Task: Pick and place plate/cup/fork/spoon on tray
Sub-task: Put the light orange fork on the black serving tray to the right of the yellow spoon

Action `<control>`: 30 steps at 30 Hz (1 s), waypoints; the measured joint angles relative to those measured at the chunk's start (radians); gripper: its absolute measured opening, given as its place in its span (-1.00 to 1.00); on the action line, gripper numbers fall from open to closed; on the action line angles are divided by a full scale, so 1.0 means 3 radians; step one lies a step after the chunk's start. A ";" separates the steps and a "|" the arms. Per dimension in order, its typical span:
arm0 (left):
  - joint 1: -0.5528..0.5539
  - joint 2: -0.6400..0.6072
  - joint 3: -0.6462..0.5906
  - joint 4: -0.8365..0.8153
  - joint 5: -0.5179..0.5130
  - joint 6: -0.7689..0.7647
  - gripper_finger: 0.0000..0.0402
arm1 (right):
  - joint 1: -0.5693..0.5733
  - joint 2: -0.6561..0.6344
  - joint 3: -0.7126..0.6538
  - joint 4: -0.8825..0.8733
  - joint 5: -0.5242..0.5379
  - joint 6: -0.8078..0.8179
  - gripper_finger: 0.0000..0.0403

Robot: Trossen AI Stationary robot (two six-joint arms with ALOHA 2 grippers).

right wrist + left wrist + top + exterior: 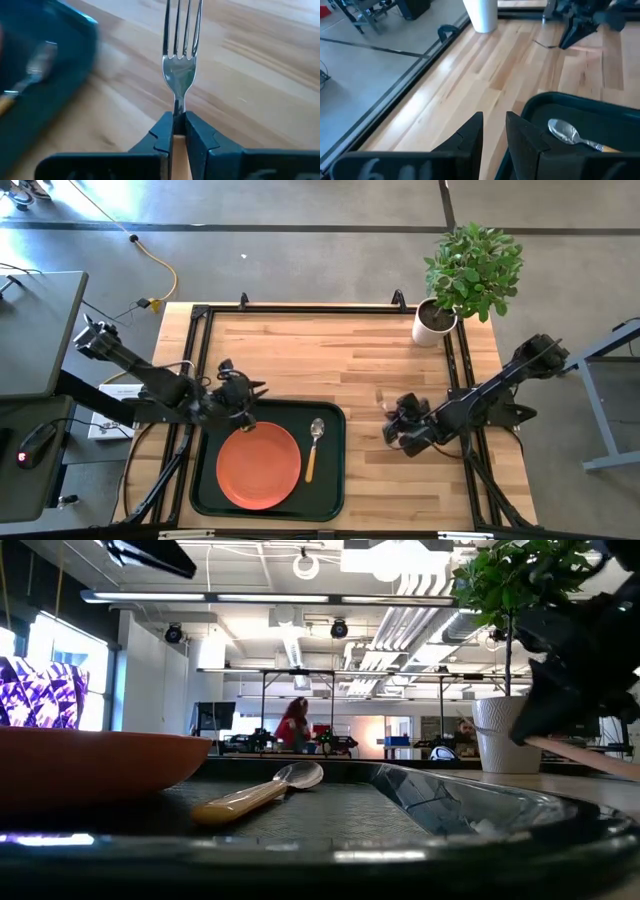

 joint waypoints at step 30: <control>0.0800 0.0895 -0.0480 0.2684 0.0872 0.0596 -0.63 | -0.0433 0.0394 0.0006 0.2349 -0.0071 -0.1982 -0.92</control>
